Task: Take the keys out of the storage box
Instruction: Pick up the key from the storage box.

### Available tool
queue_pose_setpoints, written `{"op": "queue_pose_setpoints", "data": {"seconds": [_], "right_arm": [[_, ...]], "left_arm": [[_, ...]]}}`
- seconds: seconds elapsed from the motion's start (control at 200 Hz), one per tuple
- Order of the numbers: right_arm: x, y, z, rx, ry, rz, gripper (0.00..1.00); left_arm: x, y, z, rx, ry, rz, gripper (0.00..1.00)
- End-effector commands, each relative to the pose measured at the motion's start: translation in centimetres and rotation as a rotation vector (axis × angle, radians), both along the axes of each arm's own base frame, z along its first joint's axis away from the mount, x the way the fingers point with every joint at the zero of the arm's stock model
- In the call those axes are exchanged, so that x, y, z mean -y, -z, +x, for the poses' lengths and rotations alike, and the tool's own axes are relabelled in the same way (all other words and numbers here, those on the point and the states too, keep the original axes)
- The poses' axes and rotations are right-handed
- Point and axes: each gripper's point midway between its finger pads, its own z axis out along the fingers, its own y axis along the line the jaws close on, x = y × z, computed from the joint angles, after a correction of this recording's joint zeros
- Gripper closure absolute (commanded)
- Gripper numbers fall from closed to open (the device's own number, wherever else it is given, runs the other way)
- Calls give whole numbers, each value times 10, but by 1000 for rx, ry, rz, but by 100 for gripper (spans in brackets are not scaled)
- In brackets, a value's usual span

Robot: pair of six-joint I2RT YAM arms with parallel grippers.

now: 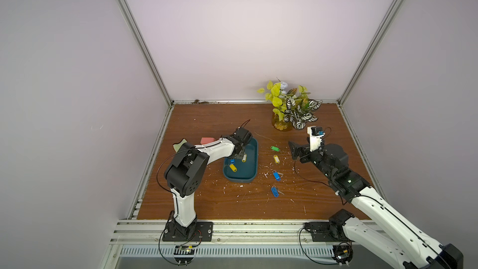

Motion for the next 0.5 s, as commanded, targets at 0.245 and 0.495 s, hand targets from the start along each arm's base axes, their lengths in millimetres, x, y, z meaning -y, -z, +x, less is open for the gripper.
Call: {"op": "queue_pose_setpoints", "data": {"seconds": [0.245,0.495], "right_arm": [[7,-12,4,42,39,14,1],[10,-12,3,43,48,13,1]], "left_arm": [[0,-6,1,10,-2,19,99],[4,-30,3,65,8,-1,100]]}}
